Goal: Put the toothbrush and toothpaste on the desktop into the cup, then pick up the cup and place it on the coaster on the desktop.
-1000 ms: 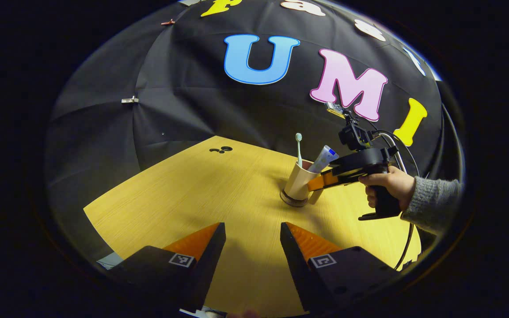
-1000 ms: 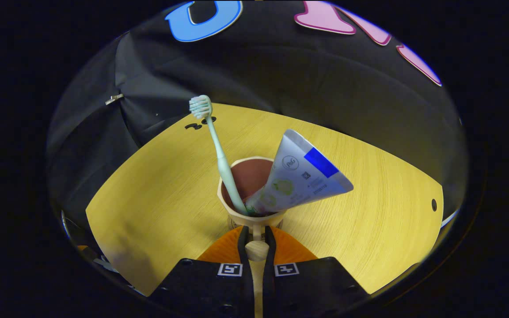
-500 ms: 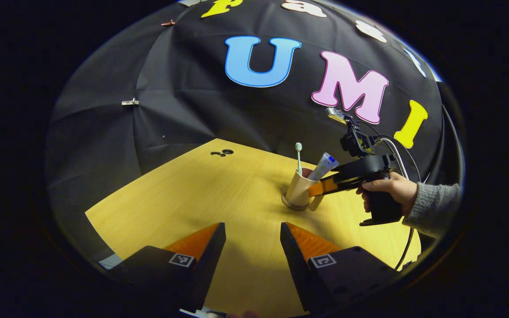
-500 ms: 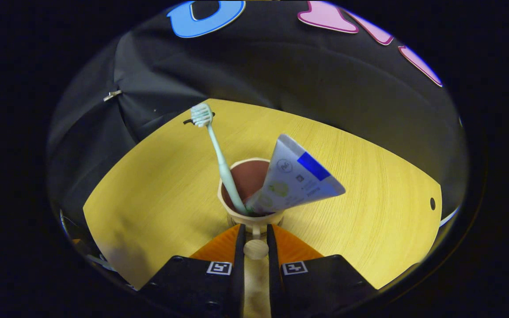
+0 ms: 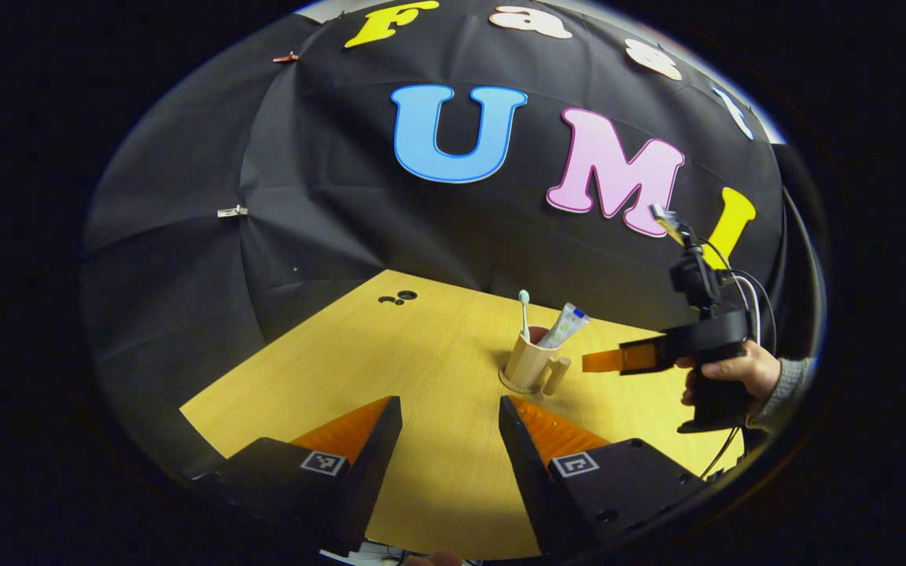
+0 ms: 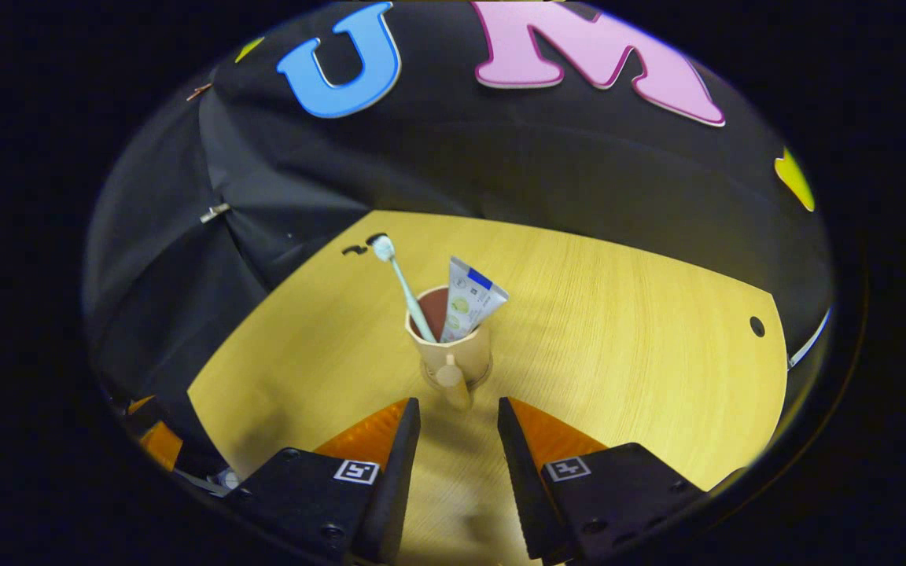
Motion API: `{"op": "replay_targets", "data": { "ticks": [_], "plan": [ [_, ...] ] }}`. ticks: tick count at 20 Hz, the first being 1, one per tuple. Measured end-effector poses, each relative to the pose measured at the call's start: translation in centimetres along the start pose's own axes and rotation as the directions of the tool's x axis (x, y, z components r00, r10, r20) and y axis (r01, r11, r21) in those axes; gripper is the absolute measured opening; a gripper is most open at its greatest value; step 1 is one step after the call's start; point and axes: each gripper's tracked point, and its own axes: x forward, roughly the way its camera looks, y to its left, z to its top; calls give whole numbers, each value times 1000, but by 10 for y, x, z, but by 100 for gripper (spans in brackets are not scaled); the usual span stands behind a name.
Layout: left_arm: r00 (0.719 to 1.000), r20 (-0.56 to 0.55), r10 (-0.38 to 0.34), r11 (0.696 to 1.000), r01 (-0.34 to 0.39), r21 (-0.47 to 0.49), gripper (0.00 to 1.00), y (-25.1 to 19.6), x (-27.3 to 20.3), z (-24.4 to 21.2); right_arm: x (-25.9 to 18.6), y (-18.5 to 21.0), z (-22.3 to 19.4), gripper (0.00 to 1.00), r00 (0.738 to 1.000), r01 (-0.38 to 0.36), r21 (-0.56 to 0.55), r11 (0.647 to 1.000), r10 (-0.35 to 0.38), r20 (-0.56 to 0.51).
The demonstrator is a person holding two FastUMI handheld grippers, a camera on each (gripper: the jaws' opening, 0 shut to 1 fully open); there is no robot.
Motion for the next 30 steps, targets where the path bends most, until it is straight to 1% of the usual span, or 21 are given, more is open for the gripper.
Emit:
{"op": "replay_targets", "data": {
  "ticks": [2, 3, 4, 5, 7, 9, 10, 11, 13, 16, 17, 19, 24, 26, 30],
  "plan": [
    [1000, 22, -11, 1000, 10, 12, 80, -2, -20, 20, -44, 20, 16, 63, 996, -43, 48, 998, 39, 83],
    [999, 39, -21, 1000, 20, 20, 80, -3, -28, 30, -68, 36, 24, 60, 989, -83, 65, 994, 74, 128],
    [997, 60, -38, 999, 36, 26, 80, -4, -38, 41, -89, 51, 30, 66, 981, -114, 81, 990, 99, 169],
    [995, 81, -60, 998, 58, 32, 80, -8, -48, 50, -110, 62, 34, 88, 972, -133, 92, 987, 112, 208],
    [988, 117, -98, 995, 93, 46, 80, -10, -64, 60, -147, 76, 36, 89, 957, -144, 93, 985, 115, 265],
    [983, 140, -115, 992, 108, 58, 82, -5, -81, 69, -175, 81, 34, 92, 950, -113, 83, 990, 83, 301],
    [981, 147, -123, 992, 117, 54, 86, -4, -87, 69, -185, 83, 32, 93, 947, -97, 81, 992, 67, 315],
    [980, 155, -129, 991, 123, 45, 86, -5, -94, 72, -196, 84, 32, 94, 942, -87, 76, 993, 57, 330],
    [979, 165, -120, 993, 115, 36, 86, -8, -103, 74, -208, 85, 31, 94, 939, -79, 51, 996, 57, 339],
    [980, 189, -68, 997, 60, 48, 86, -12, -118, 79, -226, 84, 36, 96, 930, -84, 14, 996, 74, 359],
    [979, 199, -53, 998, 42, 57, 87, -14, -123, 82, -230, 83, 37, 96, 929, -93, 9, 996, 83, 361],
    [975, 219, -43, 997, 29, 71, 87, -22, -129, 86, -238, 84, 43, 96, 918, -114, 2, 993, 105, 382],
    [977, 214, -22, 998, 8, 66, 87, -30, -136, 83, -242, 83, 34, 96, 920, -145, 4, 989, 134, 368],
    [979, 206, -11, 997, -5, 76, 87, -29, -140, 80, -244, 80, 33, 96, 917, -144, 1, 990, 133, 376],
    [976, 219, -6, 997, -10, 71, 87, -34, -149, 82, -247, 75, 31, 96, 920, -147, 4, 989, 136, 367]
  ]
}}
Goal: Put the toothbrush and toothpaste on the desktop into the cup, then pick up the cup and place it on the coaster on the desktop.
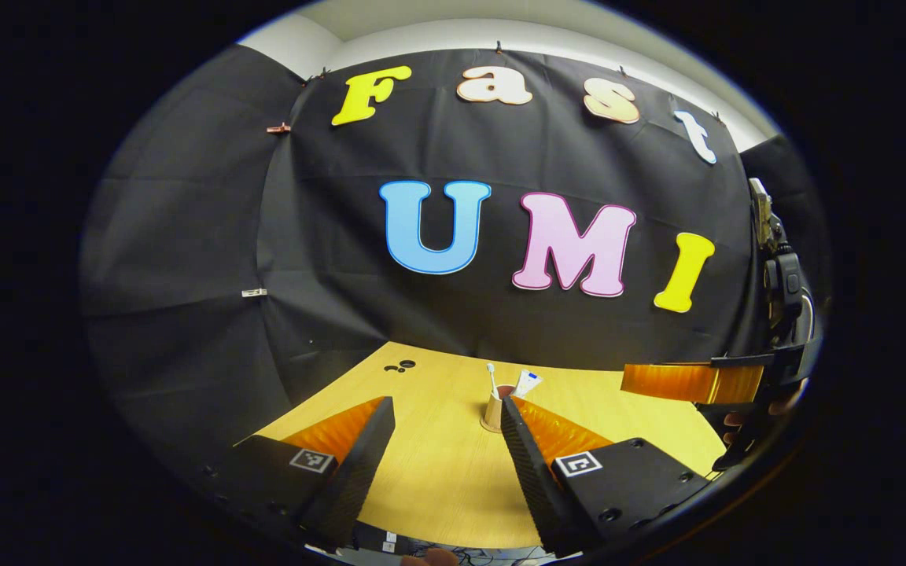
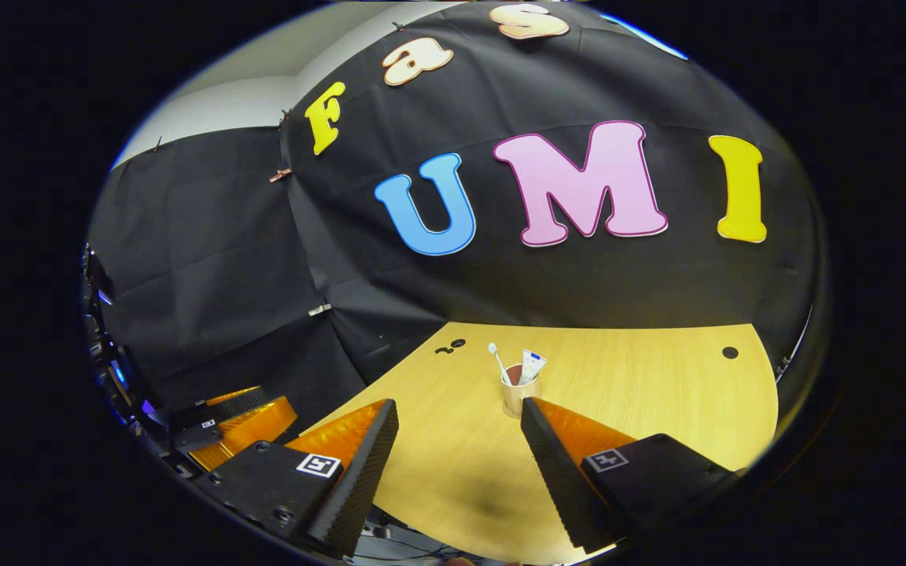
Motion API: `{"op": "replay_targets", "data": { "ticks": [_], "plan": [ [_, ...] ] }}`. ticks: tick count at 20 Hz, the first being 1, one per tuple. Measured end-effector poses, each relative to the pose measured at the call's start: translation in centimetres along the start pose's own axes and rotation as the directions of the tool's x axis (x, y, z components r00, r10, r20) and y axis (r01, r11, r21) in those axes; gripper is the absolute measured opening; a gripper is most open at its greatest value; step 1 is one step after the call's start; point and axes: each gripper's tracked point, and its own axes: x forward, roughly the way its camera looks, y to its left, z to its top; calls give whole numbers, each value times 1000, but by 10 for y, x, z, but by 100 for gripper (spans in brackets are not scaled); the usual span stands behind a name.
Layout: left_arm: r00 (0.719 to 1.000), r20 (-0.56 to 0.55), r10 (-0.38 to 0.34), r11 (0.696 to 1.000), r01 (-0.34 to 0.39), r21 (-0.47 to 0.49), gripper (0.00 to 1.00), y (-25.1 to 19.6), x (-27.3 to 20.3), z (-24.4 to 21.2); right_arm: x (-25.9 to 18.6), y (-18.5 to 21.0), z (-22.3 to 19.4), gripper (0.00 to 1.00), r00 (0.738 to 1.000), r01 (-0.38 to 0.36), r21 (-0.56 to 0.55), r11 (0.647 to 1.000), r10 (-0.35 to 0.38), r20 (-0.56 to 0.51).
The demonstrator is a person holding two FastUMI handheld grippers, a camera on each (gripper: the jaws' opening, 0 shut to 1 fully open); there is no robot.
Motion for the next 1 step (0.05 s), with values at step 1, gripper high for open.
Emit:
{"op": "replay_targets", "data": {
  "ticks": [1],
  "plan": [
    [1000, -2, 2, 1000, -2, 1, 87, 0, -3, -1, 0, 1, 0, 96, 1000, -4, 4, 1000, 4, -2]
  ]
}}
